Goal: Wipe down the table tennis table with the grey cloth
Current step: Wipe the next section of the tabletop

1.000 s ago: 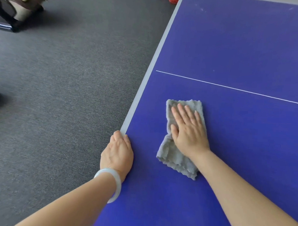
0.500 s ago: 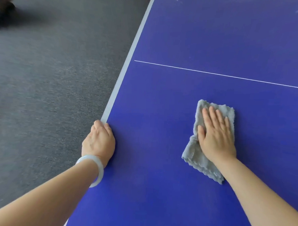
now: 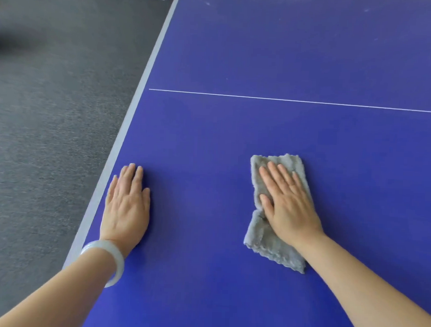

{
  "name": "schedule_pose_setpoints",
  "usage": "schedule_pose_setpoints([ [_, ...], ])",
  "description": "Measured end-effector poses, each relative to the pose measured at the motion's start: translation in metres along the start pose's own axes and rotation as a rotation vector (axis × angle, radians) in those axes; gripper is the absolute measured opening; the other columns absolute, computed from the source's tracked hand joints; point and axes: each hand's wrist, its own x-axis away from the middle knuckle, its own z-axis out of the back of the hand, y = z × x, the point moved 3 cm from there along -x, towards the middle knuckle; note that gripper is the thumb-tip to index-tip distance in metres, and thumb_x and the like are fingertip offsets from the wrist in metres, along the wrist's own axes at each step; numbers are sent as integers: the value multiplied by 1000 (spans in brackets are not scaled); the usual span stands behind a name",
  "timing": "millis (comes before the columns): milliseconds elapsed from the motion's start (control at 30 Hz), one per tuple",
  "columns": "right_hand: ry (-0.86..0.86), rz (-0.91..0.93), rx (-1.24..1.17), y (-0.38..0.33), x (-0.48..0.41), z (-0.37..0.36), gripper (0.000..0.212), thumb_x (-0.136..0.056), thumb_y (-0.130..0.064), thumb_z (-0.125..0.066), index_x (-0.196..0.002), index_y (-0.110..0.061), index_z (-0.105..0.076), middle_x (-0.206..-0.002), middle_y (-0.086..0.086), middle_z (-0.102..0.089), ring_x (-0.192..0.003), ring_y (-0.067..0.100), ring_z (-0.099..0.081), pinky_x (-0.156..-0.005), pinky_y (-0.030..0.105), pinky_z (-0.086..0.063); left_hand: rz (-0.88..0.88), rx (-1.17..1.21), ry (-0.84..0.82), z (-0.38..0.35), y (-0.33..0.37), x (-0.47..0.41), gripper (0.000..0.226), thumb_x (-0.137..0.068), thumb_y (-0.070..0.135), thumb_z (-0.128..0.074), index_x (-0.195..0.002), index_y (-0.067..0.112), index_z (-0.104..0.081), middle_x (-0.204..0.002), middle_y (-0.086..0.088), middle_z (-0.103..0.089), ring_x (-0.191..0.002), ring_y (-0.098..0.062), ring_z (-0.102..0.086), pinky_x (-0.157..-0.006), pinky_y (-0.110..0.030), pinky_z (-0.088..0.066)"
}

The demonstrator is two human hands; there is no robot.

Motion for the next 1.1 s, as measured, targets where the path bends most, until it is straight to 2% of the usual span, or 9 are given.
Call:
schedule_pose_setpoints([
  [100, 5, -297, 29, 52, -13, 6, 60, -104, -37, -21, -159, -17, -11, -167, 3, -6, -154, 20, -4, -125, 42, -3, -49, -26, -58, -14, 32, -13, 53, -107, 27, -23, -156, 9, -22, -165, -8, -14, -153, -22, -7, -125, -39, -2],
  [167, 14, -447, 48, 46, -30, 5, 63, -101, -35, -19, -160, -16, -8, -167, 6, -4, -154, 23, -4, -125, 44, -4, 37, -43, -85, -23, 43, -30, 58, -106, 33, -20, -158, 12, -7, -167, -2, -1, -153, -19, 5, -124, -37, 6],
  [233, 25, -481, 36, 20, -50, 3, 63, -101, -33, -19, -159, -15, -5, -167, 7, -1, -154, 24, -2, -124, 45, -1, 71, -76, -89, -30, 51, -44, 60, -105, 36, -16, -158, 14, 1, -166, 0, 6, -153, -18, 9, -123, -38, 8],
  [367, -16, -111, -60, -60, -99, -8, 62, -102, -33, -23, -160, -18, -4, -167, 0, 4, -154, 19, 7, -124, 43, 7, 92, -96, -76, -36, 55, -52, 62, -101, 38, -9, -158, 18, 5, -166, 4, 10, -152, -14, 13, -123, -38, 10],
  [500, -61, 176, -125, -125, -156, -13, 58, -105, -31, -23, -160, -22, -7, -167, -3, -1, -154, 18, 7, -123, 46, 8, 94, -100, -100, -35, 55, -51, 64, -98, 41, 0, -157, 20, 10, -164, 5, 16, -150, -11, 20, -122, -35, 14],
  [600, -108, 277, -114, -151, -203, -14, 55, -107, -35, -21, -160, -26, -7, -167, -5, -1, -154, 18, 6, -123, 48, 8, 93, -114, -123, -35, 55, -51, 61, -99, 42, 4, -155, 23, 20, -162, 6, 24, -147, -11, 27, -121, -36, 16],
  [700, -125, 273, -114, -158, -243, -14, 56, -106, -39, -21, -159, -28, -9, -167, -6, 0, -154, 17, 5, -123, 47, 8, 99, -114, -100, -34, 55, -53, 61, -99, 40, 1, -156, 23, 16, -163, 7, 20, -148, -10, 23, -121, -35, 16],
  [867, -77, 74, -116, -118, -262, -10, 60, -104, -46, -21, -159, -26, -8, -167, -3, -1, -154, 19, 3, -124, 45, 6, 95, -102, -77, -33, 54, -52, 62, -100, 40, -5, -157, 22, 11, -163, 9, 18, -149, -8, 20, -120, -32, 18],
  [1100, 1, -280, -18, 43, -194, 5, 61, -103, -46, -18, -160, -24, -10, -167, -1, -5, -154, 20, -3, -124, 46, -2, 101, -90, -67, -33, 53, -51, 63, -101, 40, -11, -158, 20, 6, -164, 8, 13, -151, -10, 15, -122, -35, 12],
])
